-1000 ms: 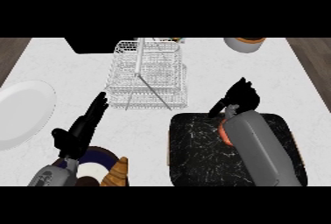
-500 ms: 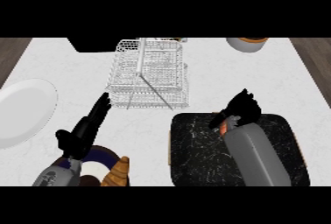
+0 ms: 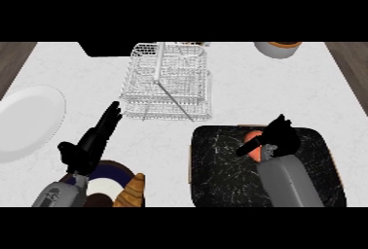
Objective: Pick the squash from the tray and place it in the tiered basket
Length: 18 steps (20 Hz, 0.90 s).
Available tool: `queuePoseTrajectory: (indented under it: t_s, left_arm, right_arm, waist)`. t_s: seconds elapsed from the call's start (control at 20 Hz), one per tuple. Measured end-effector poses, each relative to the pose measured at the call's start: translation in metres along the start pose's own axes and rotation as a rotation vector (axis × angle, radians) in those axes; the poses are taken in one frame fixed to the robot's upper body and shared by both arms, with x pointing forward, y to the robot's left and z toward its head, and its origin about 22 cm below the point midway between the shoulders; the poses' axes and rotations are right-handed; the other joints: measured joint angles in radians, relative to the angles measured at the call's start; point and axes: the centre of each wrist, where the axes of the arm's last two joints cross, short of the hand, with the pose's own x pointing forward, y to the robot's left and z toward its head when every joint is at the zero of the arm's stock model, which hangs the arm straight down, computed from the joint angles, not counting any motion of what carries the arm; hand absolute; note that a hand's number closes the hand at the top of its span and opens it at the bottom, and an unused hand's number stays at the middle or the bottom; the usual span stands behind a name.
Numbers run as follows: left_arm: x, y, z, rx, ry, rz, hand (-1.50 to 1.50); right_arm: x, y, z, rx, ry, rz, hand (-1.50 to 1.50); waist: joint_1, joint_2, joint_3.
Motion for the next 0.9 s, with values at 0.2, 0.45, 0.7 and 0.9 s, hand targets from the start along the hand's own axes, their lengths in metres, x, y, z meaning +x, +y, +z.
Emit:
queuePoseTrajectory:
  t_s: [0.2,0.45,0.7,0.9]
  left_arm:
    - [-0.001,-0.001,0.000,-0.003,-0.005,-0.003,0.00]
    - [0.005,-0.007,-0.004,-0.012,-0.017,-0.002,0.00]
    - [0.010,-0.008,-0.004,-0.019,-0.013,0.001,0.00]
    - [0.006,-0.013,-0.002,-0.019,-0.010,-0.003,0.00]
  right_arm:
    - [-0.012,0.003,0.002,0.011,0.007,-0.006,-1.50]
    - [-0.021,0.006,0.002,0.021,0.015,-0.015,-1.50]
    - [-0.020,0.005,0.008,-0.001,-0.026,-0.043,1.50]
    - [-0.015,0.006,0.013,-0.054,-0.074,-0.055,1.50]
  waist:
    - [0.005,0.001,0.000]
    - [0.011,0.000,-0.002]
    - [0.016,0.002,-0.001]
    - [0.017,0.004,0.000]
